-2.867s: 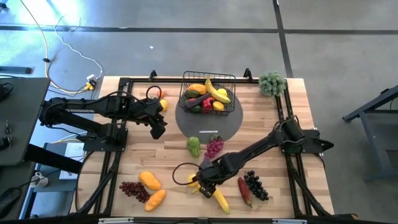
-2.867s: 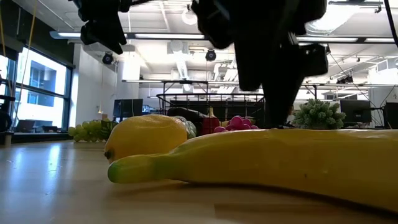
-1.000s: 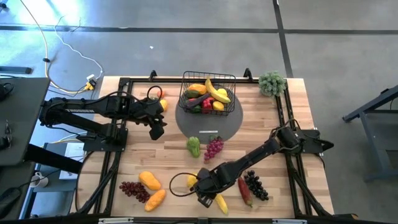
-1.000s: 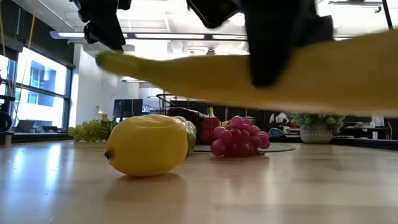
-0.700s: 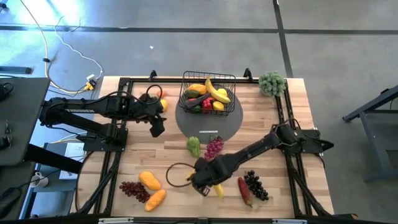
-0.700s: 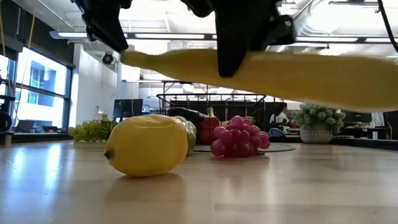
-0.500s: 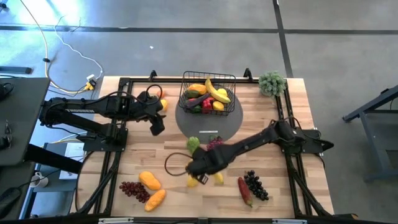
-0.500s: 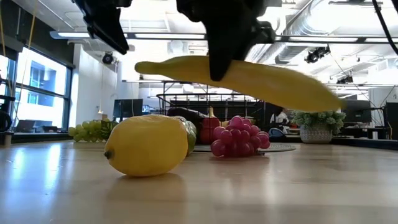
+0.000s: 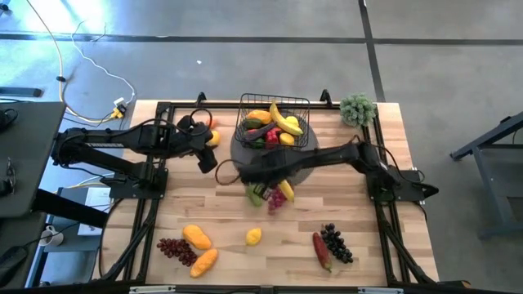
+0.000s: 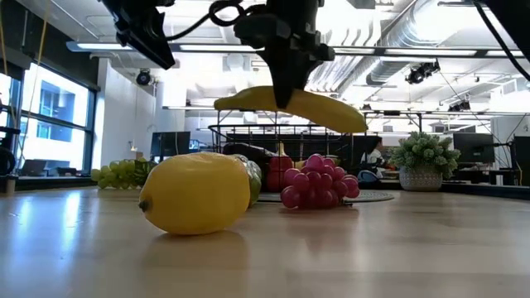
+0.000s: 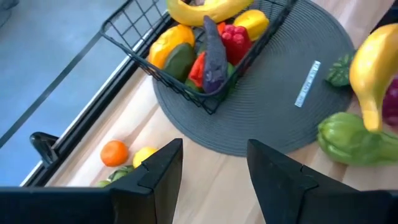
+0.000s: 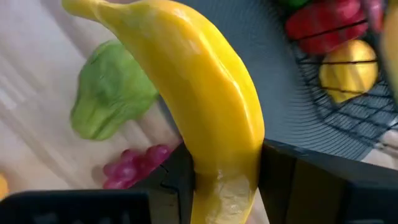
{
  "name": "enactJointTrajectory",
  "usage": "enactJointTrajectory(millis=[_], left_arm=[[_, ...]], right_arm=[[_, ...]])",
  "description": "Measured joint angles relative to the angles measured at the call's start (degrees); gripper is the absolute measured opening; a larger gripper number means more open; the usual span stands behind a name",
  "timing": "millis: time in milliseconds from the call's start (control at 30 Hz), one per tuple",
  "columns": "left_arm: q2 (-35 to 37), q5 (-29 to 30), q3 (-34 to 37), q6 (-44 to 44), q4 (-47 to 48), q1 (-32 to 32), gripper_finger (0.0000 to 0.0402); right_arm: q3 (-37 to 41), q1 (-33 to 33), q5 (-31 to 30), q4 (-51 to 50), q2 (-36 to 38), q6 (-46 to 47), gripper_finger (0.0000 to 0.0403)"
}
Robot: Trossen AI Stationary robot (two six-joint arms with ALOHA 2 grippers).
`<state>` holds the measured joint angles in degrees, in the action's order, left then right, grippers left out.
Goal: Build produce basket
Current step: Put the yellow banana into the wire basket
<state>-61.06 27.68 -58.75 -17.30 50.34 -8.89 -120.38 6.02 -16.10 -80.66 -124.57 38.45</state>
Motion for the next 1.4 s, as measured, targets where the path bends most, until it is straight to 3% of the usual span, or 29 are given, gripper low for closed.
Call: enactJointTrajectory(millis=[300,633,1000,1400], left_arm=[[0.0,0.0,-0.01,0.0,0.01,-3.14,0.0168],[0.0,0.0,-0.05,0.21,-0.19,-6.3,0.0168],[0.0,0.0,-0.05,1.44,-0.45,-9.42,0.0168],[0.0,-0.15,-0.05,2.49,-0.47,-10.26,0.0168]], right_arm=[[0.0,-7.63,-3.52,0.17,5.57,-5.65,0.0103],[0.0,-17.71,-3.03,5.84,12.04,-17.05,0.0103],[0.0,-28.6,8.21,18.13,18.11,-30.86,0.0103],[0.04,-39.58,29.95,27.18,20.46,-35.89,0.0103]])
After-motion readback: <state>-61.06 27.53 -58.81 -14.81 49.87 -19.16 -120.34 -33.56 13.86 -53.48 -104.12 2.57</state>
